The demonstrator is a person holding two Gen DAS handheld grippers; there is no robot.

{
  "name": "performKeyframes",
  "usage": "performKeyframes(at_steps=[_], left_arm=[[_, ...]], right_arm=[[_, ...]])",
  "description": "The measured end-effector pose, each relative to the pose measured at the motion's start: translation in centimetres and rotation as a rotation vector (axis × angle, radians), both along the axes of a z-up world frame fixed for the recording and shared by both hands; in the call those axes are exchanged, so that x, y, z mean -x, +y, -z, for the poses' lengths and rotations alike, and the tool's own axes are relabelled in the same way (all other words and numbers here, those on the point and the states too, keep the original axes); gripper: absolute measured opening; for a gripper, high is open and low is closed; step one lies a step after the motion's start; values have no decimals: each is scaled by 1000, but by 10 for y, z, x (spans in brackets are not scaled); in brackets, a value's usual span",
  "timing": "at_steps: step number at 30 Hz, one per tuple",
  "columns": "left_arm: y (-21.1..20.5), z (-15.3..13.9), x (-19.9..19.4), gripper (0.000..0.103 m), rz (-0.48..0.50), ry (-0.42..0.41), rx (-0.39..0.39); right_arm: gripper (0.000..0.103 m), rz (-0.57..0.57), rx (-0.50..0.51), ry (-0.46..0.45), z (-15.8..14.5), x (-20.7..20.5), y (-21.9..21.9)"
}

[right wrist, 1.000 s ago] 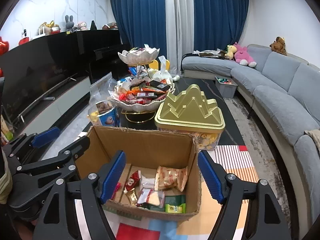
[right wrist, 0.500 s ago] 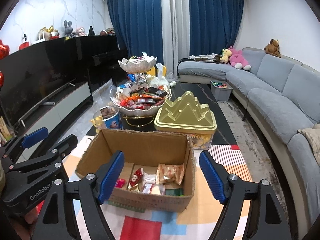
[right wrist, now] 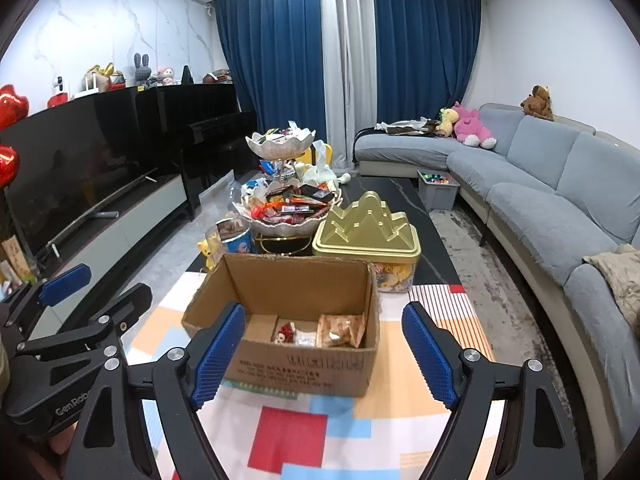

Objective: Organize snacks

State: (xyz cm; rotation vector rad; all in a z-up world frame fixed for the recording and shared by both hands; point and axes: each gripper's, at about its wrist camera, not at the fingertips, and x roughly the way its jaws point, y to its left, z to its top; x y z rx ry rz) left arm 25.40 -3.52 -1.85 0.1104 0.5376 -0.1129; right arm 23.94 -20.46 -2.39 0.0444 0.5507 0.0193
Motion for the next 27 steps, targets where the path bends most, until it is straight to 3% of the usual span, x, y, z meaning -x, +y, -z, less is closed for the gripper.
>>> performKeyframes(at_steps=[27], left_arm=[[-3,7,102,80,24,7,-31]], right_arm=[[83,33,-7,14,9,97,-14]])
